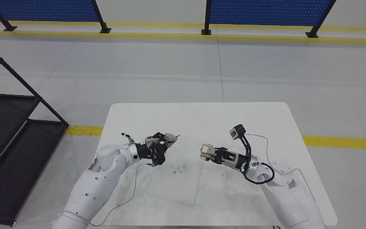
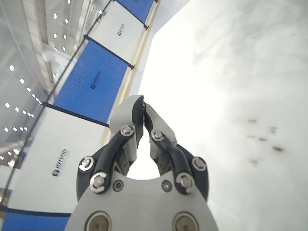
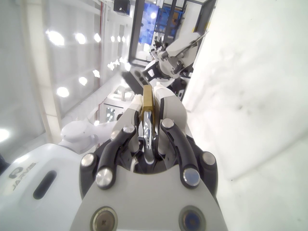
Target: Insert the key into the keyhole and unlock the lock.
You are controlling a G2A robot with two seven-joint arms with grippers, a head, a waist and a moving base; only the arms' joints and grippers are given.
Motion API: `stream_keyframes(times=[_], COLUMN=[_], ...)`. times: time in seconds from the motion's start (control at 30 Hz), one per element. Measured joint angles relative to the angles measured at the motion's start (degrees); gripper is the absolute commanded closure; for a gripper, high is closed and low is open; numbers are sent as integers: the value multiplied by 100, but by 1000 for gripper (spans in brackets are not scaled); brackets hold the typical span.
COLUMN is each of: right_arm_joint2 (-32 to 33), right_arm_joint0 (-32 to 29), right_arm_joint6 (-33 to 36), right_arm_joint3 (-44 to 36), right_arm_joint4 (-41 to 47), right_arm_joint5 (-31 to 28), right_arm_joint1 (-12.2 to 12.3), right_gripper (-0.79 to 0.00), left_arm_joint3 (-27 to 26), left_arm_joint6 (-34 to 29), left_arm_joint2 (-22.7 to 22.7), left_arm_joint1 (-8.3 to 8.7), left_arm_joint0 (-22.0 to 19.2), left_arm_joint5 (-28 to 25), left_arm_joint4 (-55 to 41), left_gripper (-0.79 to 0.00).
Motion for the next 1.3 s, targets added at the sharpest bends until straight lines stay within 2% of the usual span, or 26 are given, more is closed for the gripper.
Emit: stream_keyframes(times=[0.1, 0.17, 0.27, 0.53, 0.63, 0.83, 1.0, 1.2, 1.3], right_arm_joint2=[0, 0, 0, 0, 0, 0, 0, 0, 0], right_arm_joint0=[0, 0, 0, 0, 0, 0, 0, 0, 0], right_arm_joint6=[0, 0, 0, 0, 0, 0, 0, 0, 0], right_arm_joint3=[0, 0, 0, 0, 0, 0, 0, 0, 0], right_arm_joint4=[0, 0, 0, 0, 0, 0, 0, 0, 0], right_arm_joint5=[0, 0, 0, 0, 0, 0, 0, 0, 0], right_arm_joint1=[0, 0, 0, 0, 0, 0, 0, 0, 0], right_gripper=[0, 0, 0, 0, 0, 0, 0, 0, 0], left_arm_joint3=[92, 91, 87, 84, -8, -129, -99, 185, 273], left_arm_joint6=[404, 416, 402, 406, 682, 1483, 1794, 2332, 2607], left_arm_joint2=[29, 27, 26, 30, 89, 133, 131, 322, 384], left_arm_joint1=[-5, -7, -7, -8, -5, 91, 154, 158, 158], left_arm_joint0=[-76, -80, -77, -74, -116, -261, -388, -702, -773], left_arm_joint5=[803, 1008, 792, 782, 820, 2105, 3048, 4071, 4221], left_arm_joint4=[100, 88, 86, 83, -125, 1126, 1966, 2172, 2072], left_gripper=[0, 0, 0, 0, 0, 0, 0, 0, 0])
